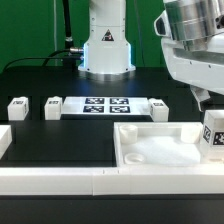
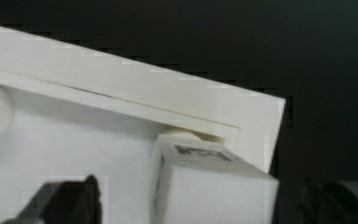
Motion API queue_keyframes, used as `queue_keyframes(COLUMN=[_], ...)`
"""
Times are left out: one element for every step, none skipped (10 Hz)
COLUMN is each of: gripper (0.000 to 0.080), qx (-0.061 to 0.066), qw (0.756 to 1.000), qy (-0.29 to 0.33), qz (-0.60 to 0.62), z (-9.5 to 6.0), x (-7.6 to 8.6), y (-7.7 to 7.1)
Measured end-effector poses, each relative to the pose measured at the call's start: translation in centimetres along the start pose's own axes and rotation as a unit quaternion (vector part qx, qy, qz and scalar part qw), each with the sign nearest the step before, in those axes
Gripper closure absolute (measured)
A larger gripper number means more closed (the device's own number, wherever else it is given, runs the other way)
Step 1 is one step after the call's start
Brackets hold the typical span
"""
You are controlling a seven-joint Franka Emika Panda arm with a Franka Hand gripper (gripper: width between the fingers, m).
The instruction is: Assemble square table
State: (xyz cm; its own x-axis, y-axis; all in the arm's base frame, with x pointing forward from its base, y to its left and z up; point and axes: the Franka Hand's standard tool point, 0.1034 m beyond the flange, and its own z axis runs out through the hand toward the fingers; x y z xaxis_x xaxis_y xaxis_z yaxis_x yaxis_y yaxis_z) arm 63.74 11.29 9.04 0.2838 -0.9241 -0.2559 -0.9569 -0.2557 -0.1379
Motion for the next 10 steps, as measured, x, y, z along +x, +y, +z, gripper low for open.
queue_keyframes(gripper=[0.0189, 0.016, 0.0153, 0.0151, 0.0151, 0.0151, 0.0151, 0.0151, 0.0151, 0.0151], qx=[-0.001, -0.001, -0.001, -0.003, -0.027, -0.035, -0.042, -0.05, -0.054, -0.055], qw=[0.999, 0.996, 0.992, 0.989, 0.971, 0.951, 0.937, 0.914, 0.892, 0.879], qy=[0.0, 0.0, 0.0, 0.001, 0.017, 0.031, 0.038, 0.042, 0.042, 0.041], qz=[-0.05, -0.093, -0.124, -0.149, -0.237, -0.306, -0.344, -0.402, -0.446, -0.472], z=[0.0, 0.0, 0.0, 0.0, -0.2, -0.5, -0.5, -0.4, -0.3, -0.1], x=[0.1, 0.0, 0.0, 0.0, -0.1, -0.4, -1.0, -1.3, -1.3, -1.0], y=[0.0, 0.0, 0.0, 0.1, -0.1, -0.7, -0.9, -1.0, -0.9, -0.9])
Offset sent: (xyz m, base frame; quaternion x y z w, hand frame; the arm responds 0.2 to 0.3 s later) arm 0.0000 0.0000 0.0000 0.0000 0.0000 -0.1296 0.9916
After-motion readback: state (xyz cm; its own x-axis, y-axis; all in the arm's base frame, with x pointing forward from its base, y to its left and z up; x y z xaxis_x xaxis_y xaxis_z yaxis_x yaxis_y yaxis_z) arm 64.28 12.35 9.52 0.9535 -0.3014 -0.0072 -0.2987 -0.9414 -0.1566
